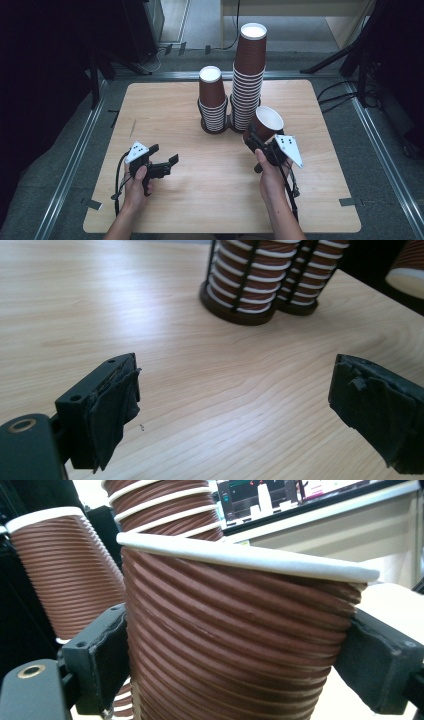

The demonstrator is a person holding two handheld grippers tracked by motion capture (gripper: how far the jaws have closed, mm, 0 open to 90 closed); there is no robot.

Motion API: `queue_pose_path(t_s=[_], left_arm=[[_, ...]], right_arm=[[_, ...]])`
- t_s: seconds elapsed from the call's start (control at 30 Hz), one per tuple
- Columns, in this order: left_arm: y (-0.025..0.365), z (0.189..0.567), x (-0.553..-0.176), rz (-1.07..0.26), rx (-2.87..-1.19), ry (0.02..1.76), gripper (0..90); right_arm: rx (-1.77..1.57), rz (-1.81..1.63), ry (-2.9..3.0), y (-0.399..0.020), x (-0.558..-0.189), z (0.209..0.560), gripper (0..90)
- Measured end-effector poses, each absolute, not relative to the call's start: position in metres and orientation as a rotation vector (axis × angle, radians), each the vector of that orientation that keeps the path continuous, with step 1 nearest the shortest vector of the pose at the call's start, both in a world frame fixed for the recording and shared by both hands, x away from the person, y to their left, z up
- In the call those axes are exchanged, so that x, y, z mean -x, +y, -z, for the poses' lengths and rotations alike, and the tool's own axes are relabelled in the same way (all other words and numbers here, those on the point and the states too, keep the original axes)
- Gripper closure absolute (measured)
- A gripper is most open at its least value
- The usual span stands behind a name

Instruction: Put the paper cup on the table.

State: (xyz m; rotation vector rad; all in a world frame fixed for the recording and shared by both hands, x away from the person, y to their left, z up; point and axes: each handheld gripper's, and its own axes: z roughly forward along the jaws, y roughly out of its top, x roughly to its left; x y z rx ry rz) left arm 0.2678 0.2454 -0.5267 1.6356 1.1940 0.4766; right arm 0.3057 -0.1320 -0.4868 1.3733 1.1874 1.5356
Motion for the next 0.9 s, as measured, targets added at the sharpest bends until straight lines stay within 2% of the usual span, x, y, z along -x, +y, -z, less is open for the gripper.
queue_pose_path(t_s=[0.9], left_arm=[[0.315,0.547,-0.249,-0.501,-1.596,1.341,5.9]], right_arm=[[-1.311,-1.277,1.23,-0.185,-0.347,0.493,10.8]])
